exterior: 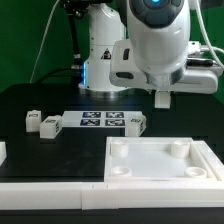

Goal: Assemble one leg

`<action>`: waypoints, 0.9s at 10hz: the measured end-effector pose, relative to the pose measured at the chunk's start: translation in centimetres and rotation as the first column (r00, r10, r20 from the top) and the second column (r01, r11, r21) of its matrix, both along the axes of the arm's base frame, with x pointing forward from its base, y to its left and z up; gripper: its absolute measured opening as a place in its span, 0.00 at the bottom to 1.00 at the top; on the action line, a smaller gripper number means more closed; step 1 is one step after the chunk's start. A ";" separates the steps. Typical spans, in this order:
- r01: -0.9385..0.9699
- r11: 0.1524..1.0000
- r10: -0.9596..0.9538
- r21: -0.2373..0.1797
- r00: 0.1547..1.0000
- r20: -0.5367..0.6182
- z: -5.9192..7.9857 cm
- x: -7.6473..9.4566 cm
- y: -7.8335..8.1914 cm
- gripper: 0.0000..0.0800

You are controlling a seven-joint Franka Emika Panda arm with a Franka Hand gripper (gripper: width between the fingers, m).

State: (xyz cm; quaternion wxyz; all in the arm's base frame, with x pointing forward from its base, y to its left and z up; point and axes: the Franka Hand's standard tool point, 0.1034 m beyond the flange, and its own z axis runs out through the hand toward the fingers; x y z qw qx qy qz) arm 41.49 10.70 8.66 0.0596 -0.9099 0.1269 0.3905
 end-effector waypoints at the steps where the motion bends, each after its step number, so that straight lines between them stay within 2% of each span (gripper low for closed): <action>1: 0.007 1.000 -0.004 -0.020 0.993 0.118 0.1 0.4 0.2 0.36; 3: 0.013 0.999 0.000 -0.047 0.960 0.279 0.4 0.5 0.4 0.36; 6: -0.011 0.996 0.057 -0.093 0.859 0.508 1.9 2.7 -0.2 0.36; 7: -0.016 0.993 0.086 -0.118 0.778 0.622 2.5 4.1 -0.3 0.36; 9: -0.032 0.989 0.129 -0.142 0.646 0.753 3.2 5.7 -0.2 0.36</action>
Offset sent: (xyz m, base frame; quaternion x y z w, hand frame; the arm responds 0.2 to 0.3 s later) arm 0.0155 -0.0146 0.0199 -0.0132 0.2320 -0.0406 0.9718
